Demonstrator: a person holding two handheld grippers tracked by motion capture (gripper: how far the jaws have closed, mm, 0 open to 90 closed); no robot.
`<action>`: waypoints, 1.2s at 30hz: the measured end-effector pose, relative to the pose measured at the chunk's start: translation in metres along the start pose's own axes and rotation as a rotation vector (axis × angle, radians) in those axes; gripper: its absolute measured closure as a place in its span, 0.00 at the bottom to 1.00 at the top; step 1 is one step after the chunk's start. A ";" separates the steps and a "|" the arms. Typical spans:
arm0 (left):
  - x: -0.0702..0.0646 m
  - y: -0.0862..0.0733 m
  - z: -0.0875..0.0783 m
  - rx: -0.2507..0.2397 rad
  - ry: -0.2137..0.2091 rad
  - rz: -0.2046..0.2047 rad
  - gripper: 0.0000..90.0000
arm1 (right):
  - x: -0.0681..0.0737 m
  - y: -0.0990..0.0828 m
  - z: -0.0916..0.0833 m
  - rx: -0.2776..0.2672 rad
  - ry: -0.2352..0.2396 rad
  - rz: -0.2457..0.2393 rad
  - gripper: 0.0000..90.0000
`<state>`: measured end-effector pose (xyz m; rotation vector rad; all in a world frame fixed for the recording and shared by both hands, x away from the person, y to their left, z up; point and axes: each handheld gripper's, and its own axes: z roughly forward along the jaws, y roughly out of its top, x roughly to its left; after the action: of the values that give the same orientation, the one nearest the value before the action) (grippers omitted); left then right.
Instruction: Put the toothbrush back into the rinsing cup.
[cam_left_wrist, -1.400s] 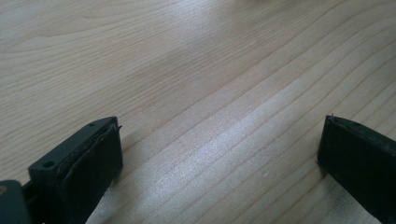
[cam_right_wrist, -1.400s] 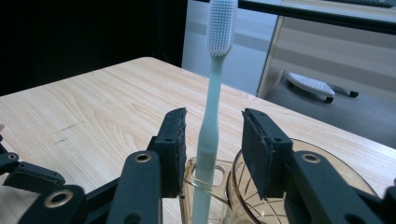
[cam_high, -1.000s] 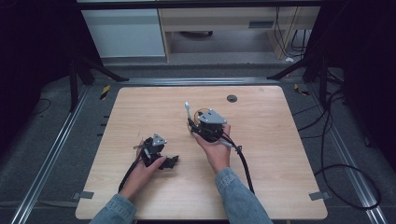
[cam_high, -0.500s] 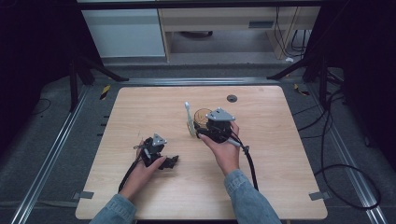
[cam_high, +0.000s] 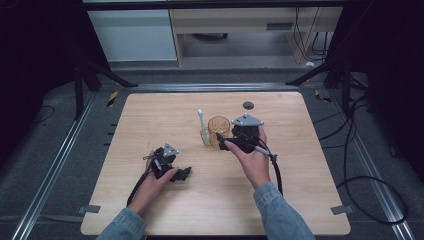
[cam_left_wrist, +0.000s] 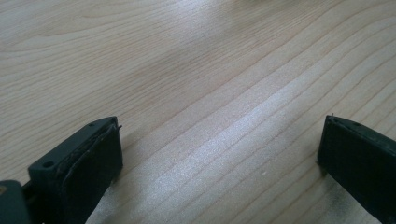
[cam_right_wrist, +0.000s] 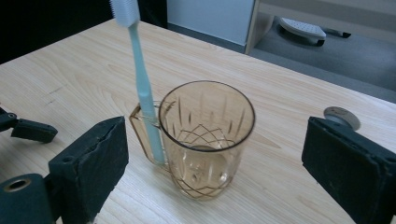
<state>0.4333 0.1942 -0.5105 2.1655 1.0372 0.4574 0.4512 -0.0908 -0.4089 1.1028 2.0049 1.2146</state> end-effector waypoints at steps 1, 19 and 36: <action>0.000 0.000 0.000 0.000 0.000 0.000 0.00 | -0.002 0.000 -0.002 -0.003 -0.003 0.001 0.08; 0.000 0.000 0.000 0.000 0.000 0.001 0.00 | -0.047 -0.022 -0.022 0.090 -0.109 -0.027 0.08; 0.000 0.000 0.000 0.000 0.000 0.001 0.00 | -0.078 -0.070 -0.042 0.149 -0.143 0.045 0.12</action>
<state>0.4330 0.1941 -0.5105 2.1661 1.0360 0.4579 0.4330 -0.1941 -0.4504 1.2757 1.9951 0.9911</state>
